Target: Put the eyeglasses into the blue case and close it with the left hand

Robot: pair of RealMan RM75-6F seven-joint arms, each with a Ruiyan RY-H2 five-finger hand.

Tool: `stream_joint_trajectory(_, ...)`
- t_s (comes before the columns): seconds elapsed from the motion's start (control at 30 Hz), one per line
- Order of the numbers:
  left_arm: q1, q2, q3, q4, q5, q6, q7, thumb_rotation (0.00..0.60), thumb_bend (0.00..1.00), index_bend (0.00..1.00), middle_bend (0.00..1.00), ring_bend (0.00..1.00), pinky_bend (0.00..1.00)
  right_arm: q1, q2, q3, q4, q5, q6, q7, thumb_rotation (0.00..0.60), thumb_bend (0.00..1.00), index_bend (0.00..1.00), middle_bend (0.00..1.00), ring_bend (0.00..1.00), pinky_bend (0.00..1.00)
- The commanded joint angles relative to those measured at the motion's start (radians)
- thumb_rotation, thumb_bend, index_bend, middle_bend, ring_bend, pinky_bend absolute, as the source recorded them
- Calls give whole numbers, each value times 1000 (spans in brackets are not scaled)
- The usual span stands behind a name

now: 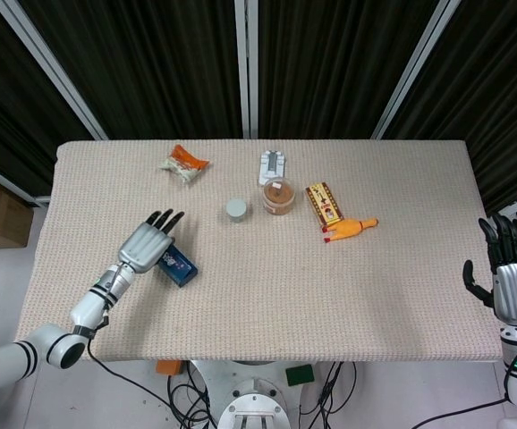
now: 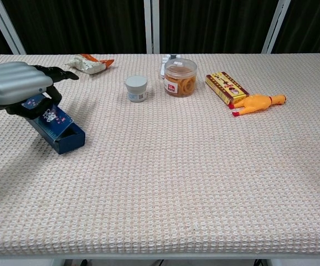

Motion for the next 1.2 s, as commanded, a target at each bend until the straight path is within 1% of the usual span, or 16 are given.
stream_joint_trajectory(0.03,-8,-14,-4,14,-11,-11,3,600,539,657,0,0,149,1,-4,-2,8,1,-4,7,600,584,0,0,0,0)
stream_joint_trajectory(0.47,-27,-68,-19,67,-31,-6,27,600,531,642,0,0,149,-3,-8,-2,24,8,-6,20,600,583,0,0,0,0)
stream_joint_trajectory(0.53,-31,-79,-21,74,-41,-11,36,600,527,614,0,0,149,-4,-8,-2,27,9,-6,21,600,583,0,0,0,0)
stream_joint_trajectory(0.6,-34,-87,-22,79,-45,-14,40,600,513,536,0,0,149,-4,-8,-3,27,9,-6,22,600,583,0,0,0,0)
stream_joint_trajectory(0.63,-36,-93,-23,84,-46,-13,43,600,500,480,0,0,149,-4,-8,-2,28,10,-6,22,600,583,0,0,0,0)
stream_joint_trajectory(0.67,-37,-97,-23,89,-46,-11,44,600,473,387,0,0,149,-5,-7,-2,28,10,-6,23,600,583,0,0,0,0)
stream_joint_trajectory(0.73,-38,-108,-25,99,-46,-6,41,600,437,238,0,0,149,-5,-7,-1,29,12,-5,25,600,583,0,0,0,0)
stream_joint_trajectory(0.8,-37,-120,-30,111,-42,10,36,600,410,52,0,0,147,-6,-7,0,30,12,-4,26,600,583,0,0,0,0)
stream_joint_trajectory(0.87,-37,-133,-32,125,-26,32,18,600,400,4,0,0,147,-6,-7,1,31,13,-3,27,600,583,0,0,0,0)
stream_joint_trajectory(1.1,-36,-163,-24,182,32,91,-51,600,349,0,5,0,146,-7,-5,2,28,12,1,24,600,583,0,0,0,0)
stream_joint_trajectory(1.2,-32,-180,-23,210,46,112,-83,600,309,0,17,0,147,-9,-2,2,24,13,3,23,600,583,0,0,0,0)
